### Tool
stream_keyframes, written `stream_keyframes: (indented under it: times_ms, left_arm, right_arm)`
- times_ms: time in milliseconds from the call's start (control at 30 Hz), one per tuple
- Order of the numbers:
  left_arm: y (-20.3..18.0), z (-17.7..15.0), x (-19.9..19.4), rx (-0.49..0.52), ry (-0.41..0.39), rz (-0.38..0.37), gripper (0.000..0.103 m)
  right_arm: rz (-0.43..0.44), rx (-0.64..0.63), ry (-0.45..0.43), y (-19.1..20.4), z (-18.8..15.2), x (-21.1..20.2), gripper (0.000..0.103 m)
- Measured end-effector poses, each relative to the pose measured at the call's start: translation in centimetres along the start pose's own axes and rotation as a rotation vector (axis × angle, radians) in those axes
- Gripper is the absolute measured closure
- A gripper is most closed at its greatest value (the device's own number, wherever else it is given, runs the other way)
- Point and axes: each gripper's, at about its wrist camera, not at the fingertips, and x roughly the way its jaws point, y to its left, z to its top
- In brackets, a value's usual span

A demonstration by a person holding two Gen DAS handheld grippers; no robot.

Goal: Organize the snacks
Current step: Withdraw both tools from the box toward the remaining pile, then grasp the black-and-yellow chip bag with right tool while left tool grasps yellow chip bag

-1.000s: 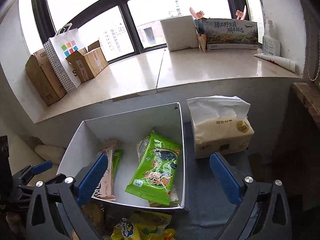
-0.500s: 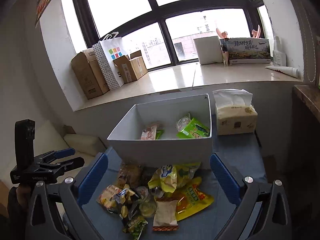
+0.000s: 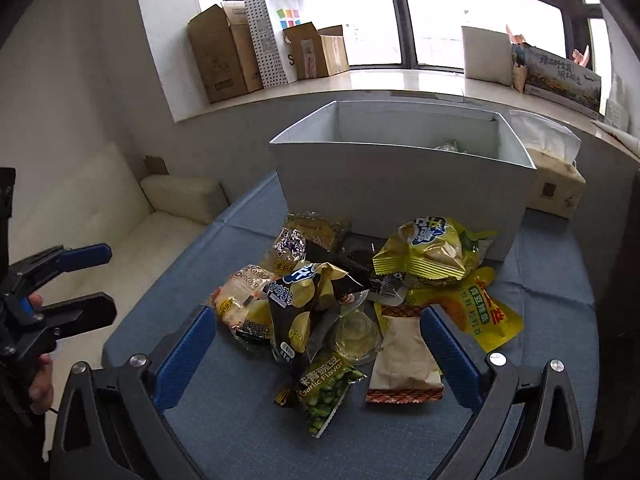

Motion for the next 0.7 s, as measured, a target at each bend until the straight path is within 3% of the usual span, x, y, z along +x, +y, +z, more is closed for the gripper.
stream_keyframes:
  times_ms: [200,400,567,633,667,700]
  left_arm:
    - [1.3,-0.8,0.4,-0.040,0.025,0.002,0.000]
    - [1.9,-1.2,0.9,-0.068,0.040,0.001,0.000]
    - [1.7,-1.6,1.5,-0.060,0.058,0.016,0.000]
    - [1.6,-1.6,1.7,-0.056,0.063,0.021,0.000]
    - [1.5,-1.7,1.7,-0.055,0.065,0.023,0.000]
    - [1.6,-1.7,1.8,-0.055,0.067,0.022,0.000]
  right_arm:
    - [-0.036,-0.044,0.069,0.0,0.5,4.9,0.000]
    - [-0.087,-0.066,0.098,0.2,0.8,6.7,0.000]
    - [-0.041,-0.068,0.129,0.5,0.6,7.8,0.000]
    - [-0.062,-0.069,0.129,0.6,0.6,7.9,0.022]
    - [-0.070,-0.072,0.133,0.5,0.6,8.0,0.040]
    - [-0.063,-0.069,0.117,0.5,0.8,7.7,0.052]
